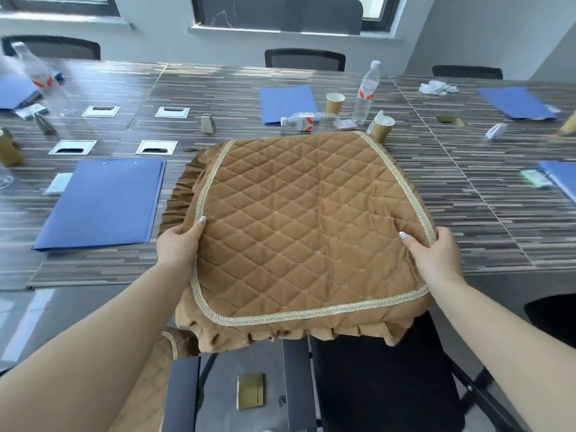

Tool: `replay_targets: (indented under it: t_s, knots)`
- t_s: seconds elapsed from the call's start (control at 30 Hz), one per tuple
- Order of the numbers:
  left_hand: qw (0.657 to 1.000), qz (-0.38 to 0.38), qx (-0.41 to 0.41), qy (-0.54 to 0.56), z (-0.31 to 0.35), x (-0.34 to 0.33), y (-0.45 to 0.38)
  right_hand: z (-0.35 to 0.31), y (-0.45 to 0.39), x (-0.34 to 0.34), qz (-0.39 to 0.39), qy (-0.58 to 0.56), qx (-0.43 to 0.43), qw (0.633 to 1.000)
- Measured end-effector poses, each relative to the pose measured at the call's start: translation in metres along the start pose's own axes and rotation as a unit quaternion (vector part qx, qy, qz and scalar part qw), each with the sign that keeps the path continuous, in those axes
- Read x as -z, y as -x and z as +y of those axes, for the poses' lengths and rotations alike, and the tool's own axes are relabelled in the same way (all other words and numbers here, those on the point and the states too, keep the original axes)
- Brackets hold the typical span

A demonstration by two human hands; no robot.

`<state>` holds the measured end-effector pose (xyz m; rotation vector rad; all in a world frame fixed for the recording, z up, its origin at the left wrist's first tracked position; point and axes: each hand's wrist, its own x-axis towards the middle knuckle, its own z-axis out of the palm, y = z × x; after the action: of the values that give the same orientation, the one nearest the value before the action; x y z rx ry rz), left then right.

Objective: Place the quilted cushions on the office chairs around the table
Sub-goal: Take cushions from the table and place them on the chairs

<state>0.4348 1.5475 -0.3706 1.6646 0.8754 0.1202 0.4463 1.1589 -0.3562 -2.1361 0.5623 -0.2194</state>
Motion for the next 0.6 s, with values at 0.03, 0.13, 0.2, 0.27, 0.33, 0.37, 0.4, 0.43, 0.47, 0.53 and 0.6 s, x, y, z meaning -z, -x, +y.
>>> replay_targets:
  t_s: [0.03, 0.13, 0.2, 0.27, 0.33, 0.37, 0.4, 0.43, 0.47, 0.53, 0.6]
  knots:
    - [1.000, 0.000, -0.005, -0.001, -0.003, -0.001, 0.017, 0.007, 0.007, 0.017, -0.004, -0.002, 0.001, 1.000]
    - [1.000, -0.003, -0.004, 0.008, -0.008, -0.005, 0.069, 0.032, 0.024, 0.061, -0.005, -0.014, 0.005, 1.000]
    - [1.000, -0.004, -0.008, 0.011, -0.013, -0.008, 0.110, 0.049, 0.032, 0.096, -0.011, -0.024, 0.009, 1.000]
    - [1.000, 0.008, -0.018, 0.013, -0.017, -0.016, 0.158, 0.065, 0.042, 0.137, -0.017, -0.027, 0.017, 0.999]
    - [0.999, 0.021, -0.024, 0.018, -0.020, -0.026, 0.204, 0.080, 0.050, 0.179, -0.017, -0.036, 0.028, 0.999]
    - [0.999, 0.027, -0.032, 0.019, -0.021, -0.033, 0.228, 0.088, 0.053, 0.201, -0.019, -0.042, 0.034, 0.998]
    - [0.999, 0.032, -0.036, 0.018, -0.022, -0.040, 0.254, 0.098, 0.056, 0.225, -0.018, -0.046, 0.040, 0.998]
    - [0.998, 0.031, -0.044, 0.020, -0.024, -0.046, 0.270, 0.106, 0.057, 0.244, -0.017, -0.050, 0.045, 0.998]
    - [0.998, 0.027, -0.045, 0.022, -0.024, -0.051, 0.288, 0.114, 0.057, 0.260, -0.014, -0.051, 0.051, 0.997]
    - [0.998, 0.025, -0.049, 0.026, -0.026, -0.062, 0.318, 0.127, 0.058, 0.292, -0.011, -0.051, 0.059, 0.997]
    - [0.998, 0.017, -0.045, 0.029, -0.029, -0.073, 0.337, 0.138, 0.059, 0.315, -0.005, -0.050, 0.064, 0.997]
